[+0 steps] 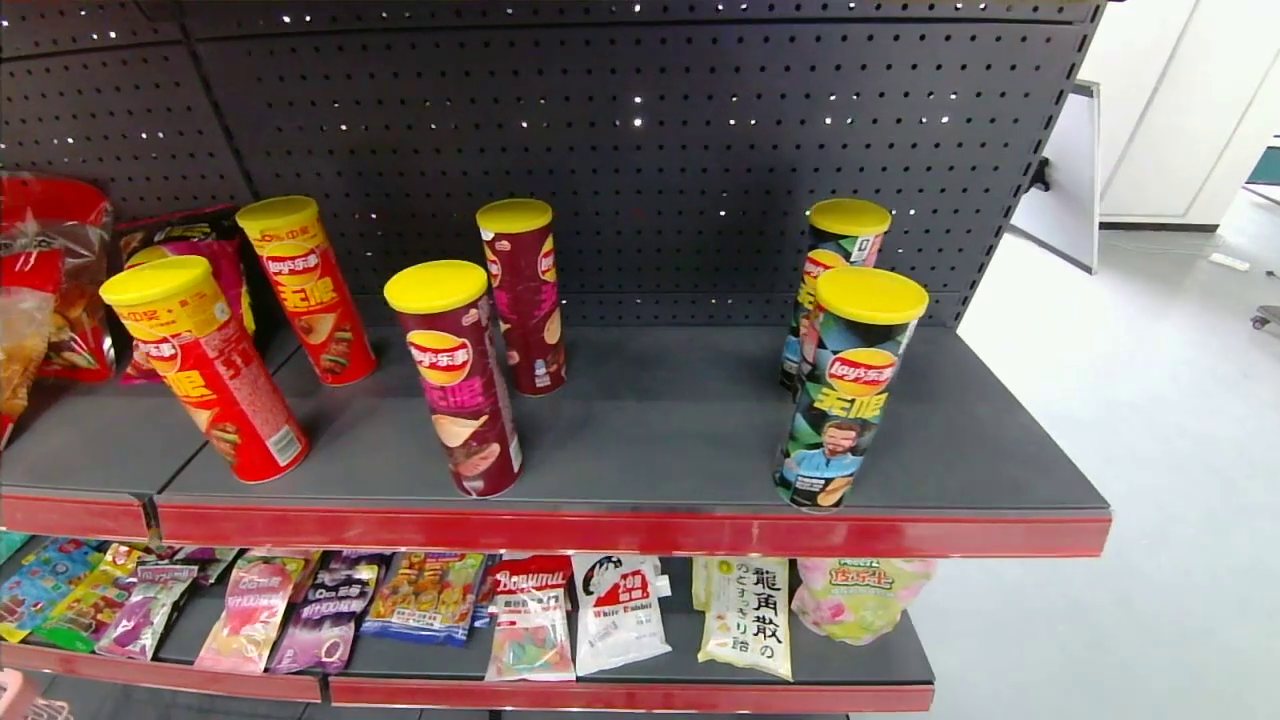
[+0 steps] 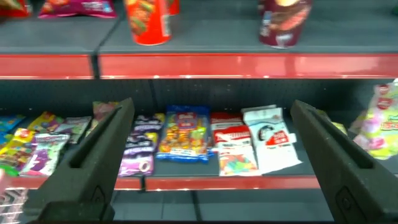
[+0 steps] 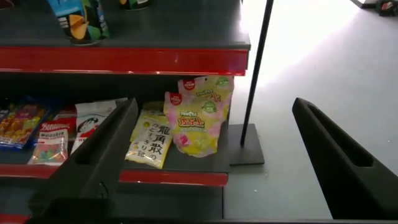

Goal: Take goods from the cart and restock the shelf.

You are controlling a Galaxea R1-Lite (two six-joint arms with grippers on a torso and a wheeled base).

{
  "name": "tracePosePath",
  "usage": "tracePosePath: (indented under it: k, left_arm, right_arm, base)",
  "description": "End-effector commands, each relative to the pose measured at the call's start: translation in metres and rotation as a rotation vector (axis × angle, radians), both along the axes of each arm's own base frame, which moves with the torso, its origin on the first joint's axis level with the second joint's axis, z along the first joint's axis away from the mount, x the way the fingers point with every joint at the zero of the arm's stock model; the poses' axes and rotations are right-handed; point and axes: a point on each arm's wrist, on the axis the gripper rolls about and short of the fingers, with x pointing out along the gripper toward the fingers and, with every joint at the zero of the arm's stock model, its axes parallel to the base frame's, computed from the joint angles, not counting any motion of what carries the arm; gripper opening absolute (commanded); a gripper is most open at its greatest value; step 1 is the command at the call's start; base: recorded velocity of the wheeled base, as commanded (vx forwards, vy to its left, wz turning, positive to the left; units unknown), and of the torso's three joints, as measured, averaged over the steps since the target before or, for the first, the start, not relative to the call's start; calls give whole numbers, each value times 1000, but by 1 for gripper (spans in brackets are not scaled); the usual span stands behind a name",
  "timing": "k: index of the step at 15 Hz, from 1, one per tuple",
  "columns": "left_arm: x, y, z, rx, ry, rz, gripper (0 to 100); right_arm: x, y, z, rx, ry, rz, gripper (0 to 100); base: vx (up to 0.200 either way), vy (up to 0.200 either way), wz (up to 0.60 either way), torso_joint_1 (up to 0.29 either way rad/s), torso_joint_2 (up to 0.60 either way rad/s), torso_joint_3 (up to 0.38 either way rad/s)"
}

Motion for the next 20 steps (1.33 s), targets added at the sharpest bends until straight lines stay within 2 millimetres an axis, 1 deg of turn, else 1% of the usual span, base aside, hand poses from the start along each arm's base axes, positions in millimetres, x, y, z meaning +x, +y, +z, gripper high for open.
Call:
tracePosePath:
  k: [1,15,20]
  left_arm:
    - [0,0,0,0,1,0,100]
    - [0,0,0,0,1,0,100]
    - [0,0,0,0,1,0,100]
  right_arm:
    - [0,0,0,0,1,1,100]
    - [0,0,0,-2,1,1,100]
    - [0,0,0,-2,1,1,100]
  base:
    - [0,200,0,-2,7,2]
    - [0,200,0,2,4,3]
    - [0,0,0,0,0,0]
